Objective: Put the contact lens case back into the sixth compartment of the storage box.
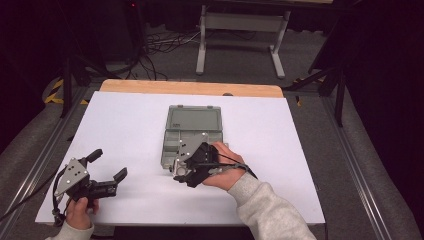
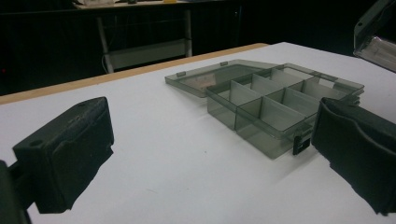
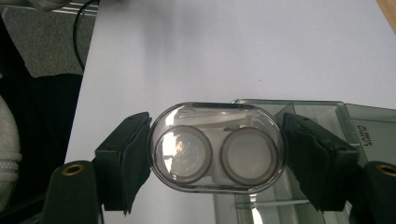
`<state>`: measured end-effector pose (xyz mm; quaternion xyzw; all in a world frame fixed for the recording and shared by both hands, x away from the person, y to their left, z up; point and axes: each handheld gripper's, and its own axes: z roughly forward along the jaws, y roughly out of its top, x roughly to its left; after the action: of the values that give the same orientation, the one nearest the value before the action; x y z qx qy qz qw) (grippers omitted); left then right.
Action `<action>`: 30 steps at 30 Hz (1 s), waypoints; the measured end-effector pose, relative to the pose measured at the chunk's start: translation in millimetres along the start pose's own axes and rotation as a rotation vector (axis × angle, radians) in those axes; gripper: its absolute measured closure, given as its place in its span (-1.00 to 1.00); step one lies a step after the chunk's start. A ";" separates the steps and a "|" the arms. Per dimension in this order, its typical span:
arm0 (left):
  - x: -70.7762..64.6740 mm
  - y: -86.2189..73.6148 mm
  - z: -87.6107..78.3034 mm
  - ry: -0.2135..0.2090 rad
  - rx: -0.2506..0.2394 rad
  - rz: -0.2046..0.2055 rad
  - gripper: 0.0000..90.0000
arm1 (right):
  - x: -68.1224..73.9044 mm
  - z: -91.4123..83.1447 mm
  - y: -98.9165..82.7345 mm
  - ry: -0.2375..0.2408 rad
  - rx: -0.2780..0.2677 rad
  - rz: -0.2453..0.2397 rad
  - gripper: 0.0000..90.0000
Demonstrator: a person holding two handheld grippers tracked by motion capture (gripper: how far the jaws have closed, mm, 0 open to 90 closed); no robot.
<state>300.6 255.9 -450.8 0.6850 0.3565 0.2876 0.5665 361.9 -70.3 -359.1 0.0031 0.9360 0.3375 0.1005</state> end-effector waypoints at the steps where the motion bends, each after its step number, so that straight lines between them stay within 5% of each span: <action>1: 0.0 -0.1 0.1 -0.001 0.000 -0.001 -1.00 | 0.0 0.0 0.0 0.000 0.000 0.000 -0.41; 30: 0.5 0.1 -0.3 -0.001 0.000 0.004 -1.00 | -30.4 1.7 7.1 -0.046 0.014 0.005 -0.41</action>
<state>300.7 256.4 -450.6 0.6859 0.3548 0.2884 0.5661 391.5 -66.0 -350.2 0.0141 0.9358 0.3309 0.1211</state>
